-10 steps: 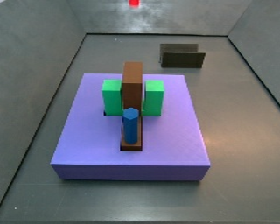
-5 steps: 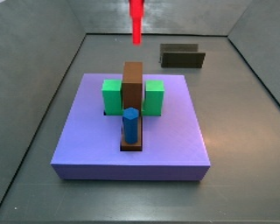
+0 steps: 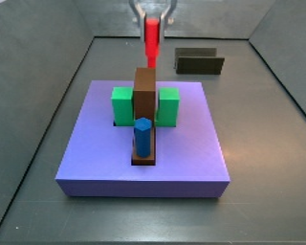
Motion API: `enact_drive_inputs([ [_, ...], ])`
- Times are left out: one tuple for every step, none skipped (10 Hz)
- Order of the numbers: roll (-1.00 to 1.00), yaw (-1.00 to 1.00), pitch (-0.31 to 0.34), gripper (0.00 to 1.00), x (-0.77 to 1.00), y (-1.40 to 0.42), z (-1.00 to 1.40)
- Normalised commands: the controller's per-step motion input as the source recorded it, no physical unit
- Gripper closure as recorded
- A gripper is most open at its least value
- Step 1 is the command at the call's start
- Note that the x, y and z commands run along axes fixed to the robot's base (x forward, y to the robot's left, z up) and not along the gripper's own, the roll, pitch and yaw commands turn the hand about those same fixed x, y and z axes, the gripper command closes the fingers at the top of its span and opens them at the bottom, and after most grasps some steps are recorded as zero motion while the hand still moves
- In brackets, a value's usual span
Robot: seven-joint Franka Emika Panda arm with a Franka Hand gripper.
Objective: Pick up the red object. Move up. Move to above the board. Insert the red object.
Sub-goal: Insert the red object.
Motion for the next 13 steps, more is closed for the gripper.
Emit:
enact_drive_inputs([
  [0.0, -0.07, 0.004, 1.0, 0.0, 0.05, -0.37],
  [0.0, -0.08, 0.0, 1.0, 0.0, 0.01, -0.19],
  [-0.03, -0.06, 0.003, 1.0, 0.0, 0.0, -0.08],
  [-0.03, -0.04, 0.0, 1.0, 0.04, 0.0, -0.09],
  [-0.01, -0.03, 0.0, 1.0, 0.03, 0.0, -0.14],
  [-0.01, -0.05, 0.014, 1.0, 0.0, 0.0, -0.07],
  [0.0, -0.05, 0.0, 1.0, -0.02, -0.01, -0.03],
  [0.0, -0.05, 0.0, 1.0, 0.0, 0.0, -0.01],
  [-0.01, -0.07, 0.0, 1.0, 0.0, 0.0, 0.0],
  [0.0, -0.08, 0.0, 1.0, -0.02, 0.0, 0.0],
  [0.0, -0.09, 0.0, 1.0, -0.03, 0.0, 0.0],
  [-0.01, -0.1, 0.0, 1.0, -0.08, 0.0, 0.0],
  [-0.01, -0.1, 0.0, 1.0, -0.09, 0.0, 0.0],
])
